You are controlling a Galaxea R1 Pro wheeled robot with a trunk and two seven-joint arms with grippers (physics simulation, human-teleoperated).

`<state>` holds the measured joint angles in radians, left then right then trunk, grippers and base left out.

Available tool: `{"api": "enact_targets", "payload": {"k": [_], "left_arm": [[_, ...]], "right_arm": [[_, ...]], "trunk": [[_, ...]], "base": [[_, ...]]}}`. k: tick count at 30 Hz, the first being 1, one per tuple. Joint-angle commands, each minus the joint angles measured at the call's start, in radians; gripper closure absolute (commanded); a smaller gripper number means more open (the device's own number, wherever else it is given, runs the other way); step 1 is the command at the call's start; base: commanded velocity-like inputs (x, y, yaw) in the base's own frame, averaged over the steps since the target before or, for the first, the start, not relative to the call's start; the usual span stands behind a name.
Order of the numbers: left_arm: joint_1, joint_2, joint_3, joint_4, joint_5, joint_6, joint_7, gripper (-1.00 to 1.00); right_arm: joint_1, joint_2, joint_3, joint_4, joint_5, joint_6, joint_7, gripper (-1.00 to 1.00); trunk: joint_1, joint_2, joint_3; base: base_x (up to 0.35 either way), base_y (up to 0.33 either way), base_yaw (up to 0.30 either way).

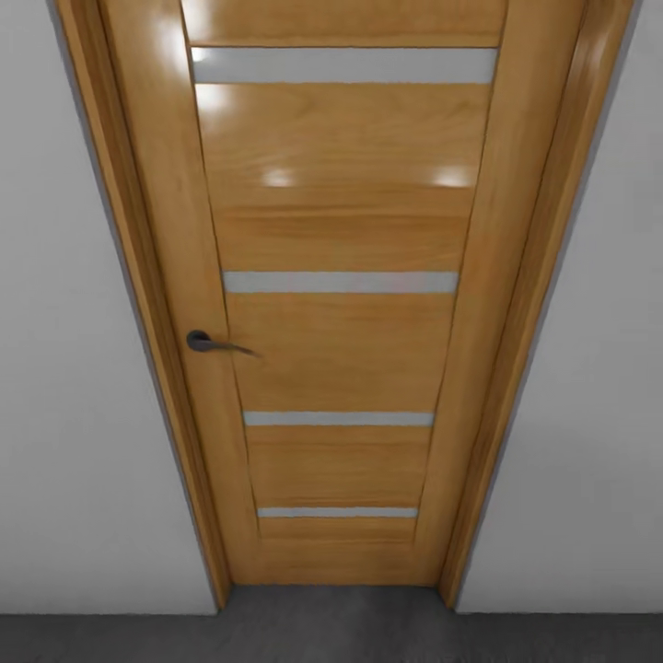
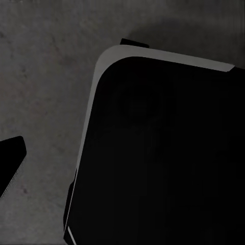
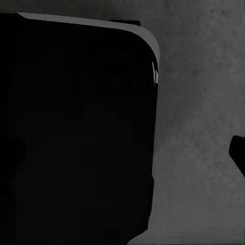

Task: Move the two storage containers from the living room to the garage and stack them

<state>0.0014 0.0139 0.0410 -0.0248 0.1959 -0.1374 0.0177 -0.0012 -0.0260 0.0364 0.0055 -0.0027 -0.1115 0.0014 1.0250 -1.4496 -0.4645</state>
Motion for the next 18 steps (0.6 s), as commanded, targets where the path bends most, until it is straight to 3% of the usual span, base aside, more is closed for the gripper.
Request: {"api": "enact_targets", "payload": {"k": [1, 6, 18], "left_arm": [[0.000, 0.000, 0.003, 0.000, 0.002, -0.002, 0.001, -1.00], [0.000, 0.000, 0.004, -0.001, 0.002, -0.002, 0.001, -1.00], [0.000, 0.000, 0.004, -0.001, 0.001, -0.004, 0.001, -1.00]], "right_arm": [[0.000, 0.000, 0.003, 0.001, 0.000, -0.004, 0.000, -1.00], [0.000, 0.000, 0.004, 0.001, 0.003, -0.006, 0.000, -1.00], [0.000, 0.000, 0.008, 0.001, 0.012, -0.013, 0.000, -1.00]], "trunk": [[0.000, 0.000, -0.001], [0.000, 0.000, -0.001], [0.000, 0.000, -0.001]], "base": [[0.000, 0.000, -0.292], [0.000, 0.000, -0.150], [0.000, 0.000, -0.006]]}}
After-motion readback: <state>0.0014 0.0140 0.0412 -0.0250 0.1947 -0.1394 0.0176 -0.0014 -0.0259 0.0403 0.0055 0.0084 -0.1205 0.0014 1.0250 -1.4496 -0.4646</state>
